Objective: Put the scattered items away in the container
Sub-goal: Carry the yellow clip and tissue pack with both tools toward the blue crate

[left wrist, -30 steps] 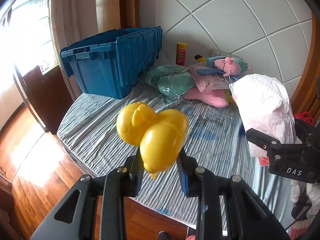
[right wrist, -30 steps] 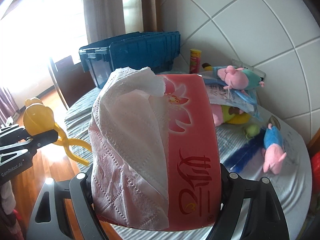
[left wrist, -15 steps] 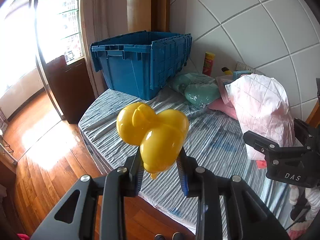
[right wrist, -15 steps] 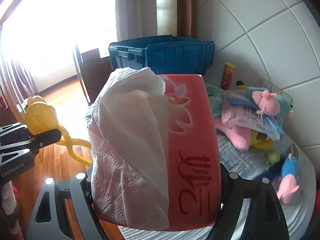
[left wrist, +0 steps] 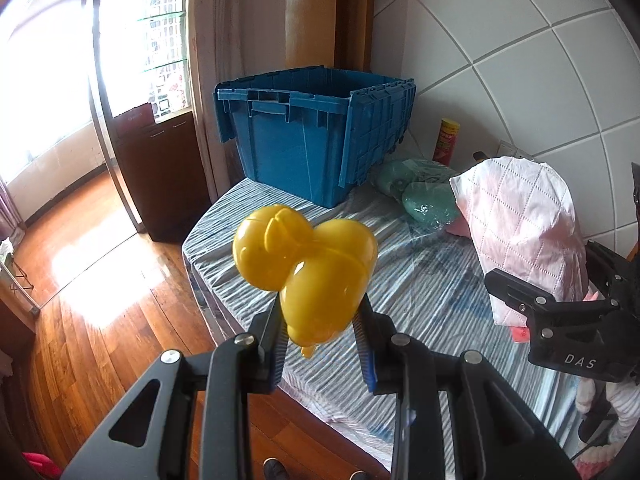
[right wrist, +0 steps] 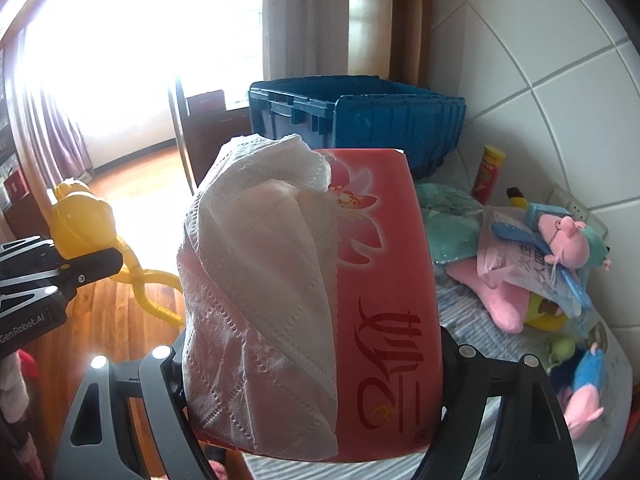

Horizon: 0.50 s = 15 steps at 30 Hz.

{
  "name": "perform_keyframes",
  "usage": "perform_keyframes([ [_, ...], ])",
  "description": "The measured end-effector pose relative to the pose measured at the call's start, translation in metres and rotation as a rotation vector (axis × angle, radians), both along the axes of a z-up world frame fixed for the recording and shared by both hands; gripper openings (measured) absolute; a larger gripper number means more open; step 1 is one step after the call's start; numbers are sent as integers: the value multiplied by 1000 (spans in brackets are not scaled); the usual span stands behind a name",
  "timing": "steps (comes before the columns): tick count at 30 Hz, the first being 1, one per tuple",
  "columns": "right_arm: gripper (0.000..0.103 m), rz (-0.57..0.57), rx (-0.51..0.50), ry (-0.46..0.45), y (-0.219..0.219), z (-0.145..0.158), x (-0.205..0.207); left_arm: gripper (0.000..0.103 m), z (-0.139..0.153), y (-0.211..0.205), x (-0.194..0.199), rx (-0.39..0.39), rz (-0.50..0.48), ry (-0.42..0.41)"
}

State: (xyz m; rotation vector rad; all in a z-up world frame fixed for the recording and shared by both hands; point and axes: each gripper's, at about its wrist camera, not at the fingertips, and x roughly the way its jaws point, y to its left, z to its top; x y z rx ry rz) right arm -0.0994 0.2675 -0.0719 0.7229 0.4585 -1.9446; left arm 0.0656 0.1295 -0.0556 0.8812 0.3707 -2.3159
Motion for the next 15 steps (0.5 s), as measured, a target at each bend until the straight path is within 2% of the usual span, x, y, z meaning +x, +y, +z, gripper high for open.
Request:
perform_keyframes([
  [8, 85, -27, 4, 12, -73, 1, 39, 29, 5, -71, 29, -19, -58, 15],
  [15, 85, -83, -35, 3, -133, 8, 70, 29, 14, -128, 52, -47, -118, 19],
])
